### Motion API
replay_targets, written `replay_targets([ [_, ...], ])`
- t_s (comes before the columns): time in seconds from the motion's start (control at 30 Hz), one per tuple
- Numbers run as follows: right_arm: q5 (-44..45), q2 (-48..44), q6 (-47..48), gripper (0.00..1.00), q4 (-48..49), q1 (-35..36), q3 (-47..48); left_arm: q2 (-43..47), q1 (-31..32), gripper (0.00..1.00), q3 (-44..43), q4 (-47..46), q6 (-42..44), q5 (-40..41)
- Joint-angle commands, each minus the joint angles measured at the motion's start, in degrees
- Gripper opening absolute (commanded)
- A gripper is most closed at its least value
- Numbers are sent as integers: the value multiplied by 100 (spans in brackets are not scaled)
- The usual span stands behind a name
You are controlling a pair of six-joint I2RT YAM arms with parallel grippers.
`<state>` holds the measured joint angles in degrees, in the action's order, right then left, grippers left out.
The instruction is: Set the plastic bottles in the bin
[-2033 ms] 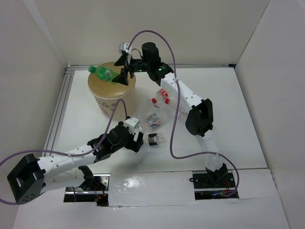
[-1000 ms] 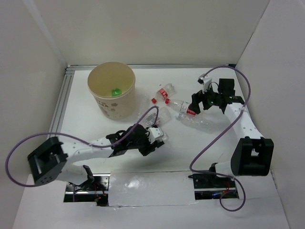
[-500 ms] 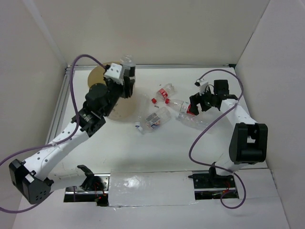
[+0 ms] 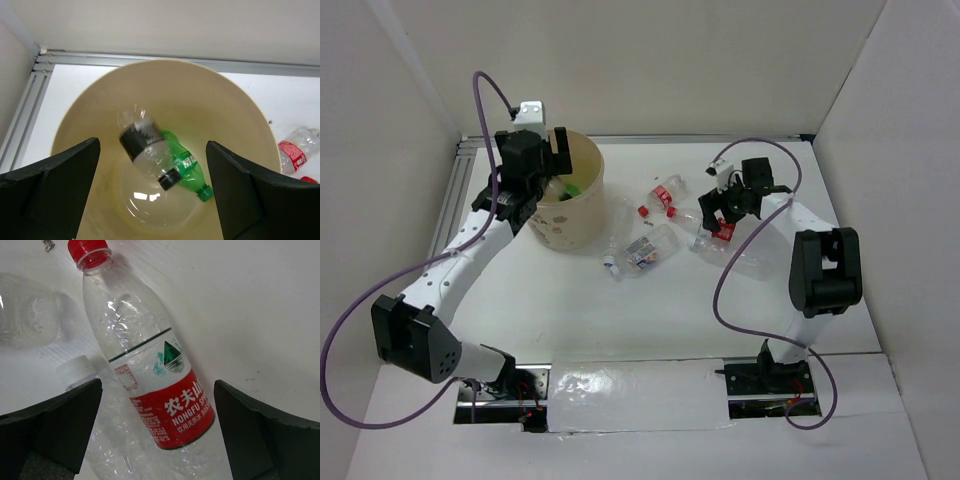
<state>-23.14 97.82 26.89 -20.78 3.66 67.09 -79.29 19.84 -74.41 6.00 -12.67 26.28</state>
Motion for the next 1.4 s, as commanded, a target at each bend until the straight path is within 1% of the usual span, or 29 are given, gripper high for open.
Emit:
replay_targets([
  [0.0, 247, 263, 35, 100, 188, 214, 287, 193, 37, 100, -390, -2, 9, -157],
  [0.07, 248, 421, 35, 100, 188, 345, 401, 553, 134, 100, -206, -81, 351, -543],
  [0.17, 300, 703, 141, 100, 74, 451, 454, 1210, 703, 100, 347, -283, 1159, -1737],
  [0.2, 362, 755, 193, 96, 74, 451, 454, 1379, 828, 100, 522, -284, 1292, -2324],
  [0.23, 362, 843, 193, 92, 74, 503, 402, 1529, 942, 100, 681, -284, 1467, -2608],
  [0.27, 362, 844, 254, 77, 74, 504, 401, 1661, 1074, 100, 996, -223, 1469, -2750],
  [0.33, 187, 923, 316, 57, -127, 504, 567, 2039, 1408, 100, 1331, -135, 1295, -2935],
  [0.37, 65, 923, 377, 38, -259, 365, 629, 2162, 1513, 100, 1716, -134, 1197, -2936],
  [0.4, -171, 853, 447, 33, -556, 363, 708, 2407, 1749, 100, 1928, -134, 1101, -2997],
  [0.5, -524, 529, 623, 24, -971, 179, 1147, 2716, 2215, 100, 2790, -415, 705, -2981],
  [0.6, -1130, 80, 624, 23, -1367, 109, 2042, 2769, 2594, 100, 3474, -643, 318, -2638],
  [0.63, -1541, 18, 624, 23, -1420, 178, 2332, 2769, 2822, 100, 3625, -722, 213, -2480],
  [0.67, -1728, 18, 624, 23, -1421, 275, 2918, 2691, 2928, 100, 3766, -819, 3, -2427],
  [0.7, -1938, 18, 554, 23, -1307, 510, 3176, 2629, 3025, 100, 4020, -1011, -103, -2365],
  [0.73, -2480, 148, 423, 23, -680, 817, 3579, 2481, 3305, 100, 4205, -1152, -287, -2217],
  [0.77, -2485, 150, 317, 23, -674, 820, 3731, 2479, 3307, 100, 4207, -1154, -359, -2163],
  [0.83, -2713, 272, 98, 23, -26, 1337, 3942, 2269, 3613, 98, 4408, -1259, -473, -1953],
  [0.87, -2879, 473, -34, 23, 560, 1522, 4039, 2216, 3720, 98, 4461, -1259, -526, -1778],
  [0.93, -2994, 781, -87, 25, 968, 2032, 4626, 2129, 4000, 98, 4541, -1259, -526, -1557],
  [0.97, -2995, 1217, -88, 25, 970, 2190, 4960, 2058, 4071, 98, 4602, -1259, -587, -1373],
  [1.0, -3047, 1474, -88, 26, 909, 2348, 5746, 2058, 4133, 98, 4602, -1259, -640, -1311],
  [1.07, -3126, 1984, -315, 26, 856, 2709, 6541, 2058, 4239, 98, 4725, -1259, -710, -1170],
  [1.1, -3127, 2456, -543, 28, 856, 2797, 7189, 2005, 4300, 98, 4725, -1259, -781, -1091],
  [1.13, -3127, 2661, -615, 28, 856, 2963, 7421, 2005, 4301, 98, 4778, -1320, -781, -1021],
  [1.2, -3049, 3056, -789, 35, 1073, 3105, 7634, 1944, 4371, 98, 4778, -1321, -781, -810],
  [1.23, -3048, 3120, -904, 40, 1215, 3158, 7548, 1882, 4423, 98, 4726, -1373, -833, -713],
  [1.27, -2969, 3172, -1036, 47, 1355, 3211, 7460, 1882, 4424, 100, 4725, -1373, -782, -634],
  [1.3, -2969, 3225, -1333, 60, 1583, 3211, 7389, 1777, 4424, 100, 4621, -1426, -729, -459],
  [1.37, -2969, 3314, -1529, 77, 1585, 3211, 7389, 1470, 4424, 100, 4323, -1426, -553, -143],
])
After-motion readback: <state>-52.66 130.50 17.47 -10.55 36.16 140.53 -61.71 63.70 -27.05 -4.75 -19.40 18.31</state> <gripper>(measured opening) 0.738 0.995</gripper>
